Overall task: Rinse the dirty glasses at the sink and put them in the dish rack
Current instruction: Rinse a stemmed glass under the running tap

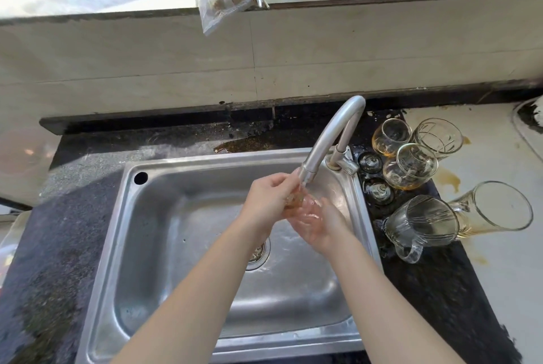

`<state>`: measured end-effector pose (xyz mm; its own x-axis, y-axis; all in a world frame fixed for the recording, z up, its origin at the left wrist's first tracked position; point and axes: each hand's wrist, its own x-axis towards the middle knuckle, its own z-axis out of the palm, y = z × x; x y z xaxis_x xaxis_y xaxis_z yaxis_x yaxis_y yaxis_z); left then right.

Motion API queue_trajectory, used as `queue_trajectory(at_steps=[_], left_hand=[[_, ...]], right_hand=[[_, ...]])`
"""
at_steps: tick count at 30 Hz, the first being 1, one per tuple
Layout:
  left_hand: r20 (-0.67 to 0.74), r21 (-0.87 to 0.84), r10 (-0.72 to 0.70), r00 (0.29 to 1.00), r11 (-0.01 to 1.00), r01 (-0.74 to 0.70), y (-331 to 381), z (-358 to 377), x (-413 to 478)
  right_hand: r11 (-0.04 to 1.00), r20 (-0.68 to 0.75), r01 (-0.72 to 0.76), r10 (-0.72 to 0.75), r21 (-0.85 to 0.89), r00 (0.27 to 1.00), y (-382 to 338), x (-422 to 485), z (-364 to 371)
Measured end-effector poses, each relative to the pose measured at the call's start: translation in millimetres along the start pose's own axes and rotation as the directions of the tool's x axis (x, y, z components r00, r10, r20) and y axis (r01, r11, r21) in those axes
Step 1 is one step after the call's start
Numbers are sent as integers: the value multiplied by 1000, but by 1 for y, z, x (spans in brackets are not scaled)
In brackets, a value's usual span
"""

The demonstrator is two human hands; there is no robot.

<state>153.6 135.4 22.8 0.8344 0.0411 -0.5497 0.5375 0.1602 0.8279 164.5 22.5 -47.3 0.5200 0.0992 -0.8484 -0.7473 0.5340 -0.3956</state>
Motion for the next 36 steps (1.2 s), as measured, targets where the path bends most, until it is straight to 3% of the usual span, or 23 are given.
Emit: queue_trajectory(at_steps=[6, 12, 17, 21, 23, 25, 27, 30, 33, 36], left_hand=[[138, -113, 28, 990, 993, -12, -7, 15, 12], [-76, 307, 207, 975, 935, -175, -3, 29, 7], [-153, 691, 493, 857, 673, -264, -2, 22, 9], [8, 800, 592, 806, 480, -360, -4, 13, -2], [39, 849, 597, 802, 403, -341, -4, 12, -7], [-48, 866, 510, 859, 450, -219, 3, 10, -6], [-163, 782, 313, 936, 619, -70, 13, 6, -3], [-82, 489, -77, 994, 866, 108, 23, -5, -4], [117, 373, -329, 937, 889, 266, 26, -21, -6], [177, 414, -376, 910, 867, 278, 23, -36, -6]], right_hand=[[998, -20, -23, 25, 62, 999, 5, 1, -15], [1000, 75, 18, -18, -11, 997, 6, 4, -15], [999, 48, 46, -47, 29, 998, 11, 7, -5], [995, 42, 103, -104, 15, 994, 7, 10, 2], [989, 54, 147, -147, 1, 988, 6, 11, 4], [976, 66, 219, -219, 2, 974, 5, 10, 5], [960, 68, 281, -280, -2, 958, 1, 6, 6], [932, 50, 358, -356, -52, 933, -3, 5, 7], [876, 150, 468, -450, -118, 880, -5, 3, 9], [821, 237, 539, -494, -189, 836, -2, 0, 11]])
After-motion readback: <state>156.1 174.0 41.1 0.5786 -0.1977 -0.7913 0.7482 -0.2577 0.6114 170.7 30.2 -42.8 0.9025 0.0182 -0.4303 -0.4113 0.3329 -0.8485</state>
